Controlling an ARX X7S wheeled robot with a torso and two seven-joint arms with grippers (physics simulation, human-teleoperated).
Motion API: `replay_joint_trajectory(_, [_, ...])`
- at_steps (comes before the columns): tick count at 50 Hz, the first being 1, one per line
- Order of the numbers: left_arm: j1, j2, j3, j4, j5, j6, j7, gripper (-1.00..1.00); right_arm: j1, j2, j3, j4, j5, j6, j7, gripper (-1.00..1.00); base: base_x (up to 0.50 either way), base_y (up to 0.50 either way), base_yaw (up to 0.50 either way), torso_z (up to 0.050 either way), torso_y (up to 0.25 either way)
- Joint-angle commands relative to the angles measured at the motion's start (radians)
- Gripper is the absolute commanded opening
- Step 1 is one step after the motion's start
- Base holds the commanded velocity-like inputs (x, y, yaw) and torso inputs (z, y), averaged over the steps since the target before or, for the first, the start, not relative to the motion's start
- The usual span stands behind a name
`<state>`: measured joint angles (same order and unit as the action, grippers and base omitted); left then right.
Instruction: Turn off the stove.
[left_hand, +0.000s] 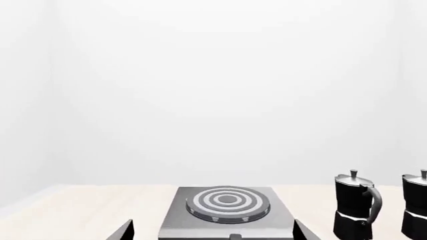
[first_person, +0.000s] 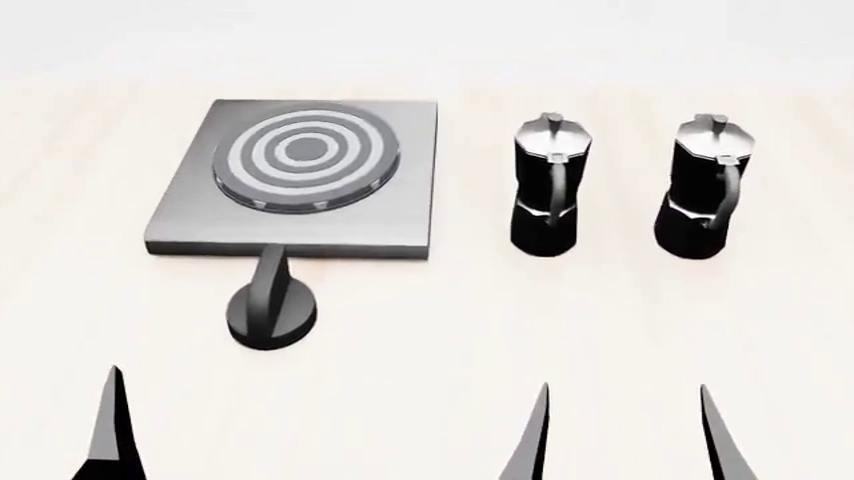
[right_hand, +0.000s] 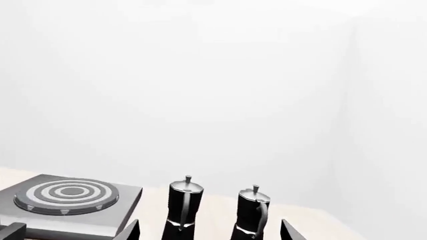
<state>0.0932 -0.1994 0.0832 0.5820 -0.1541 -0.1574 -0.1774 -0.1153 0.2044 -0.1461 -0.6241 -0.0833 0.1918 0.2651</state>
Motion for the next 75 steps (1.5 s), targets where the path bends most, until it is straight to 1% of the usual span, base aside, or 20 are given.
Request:
replay_joint_trajectory(1, [0.002,0.012,-0.022,0.0,-0.01,0.005,0.027,1.0,0.001,-0.011,0.019,0.004,-0.012,-0.001,-0.014,1.0,0.22,0.0,0.0,0.0,0.0])
replay_joint_trajectory(55, [-0.003,-0.018,0.008,-0.019,-0.019,0.017,-0.01,1.0,0.01,0.018,-0.01,0.013,0.005,0.001,0.017,1.0,0.22,0.0,0.0,0.0,0.0])
replay_joint_trajectory(72, [-0.002,-0.028,0.018,-0.028,-0.021,0.029,-0.016,1.0,0.013,0.031,-0.027,0.027,0.009,0.001,0.016,1.0,0.0,0.0,0.0,0.0,0.001])
replay_joint_trajectory(75, [0.0,-0.03,0.02,-0.029,-0.021,0.034,-0.016,1.0,0.013,0.034,-0.029,0.029,0.012,-0.001,0.019,1.0,0.0,0.0,0.0,0.0,-0.148])
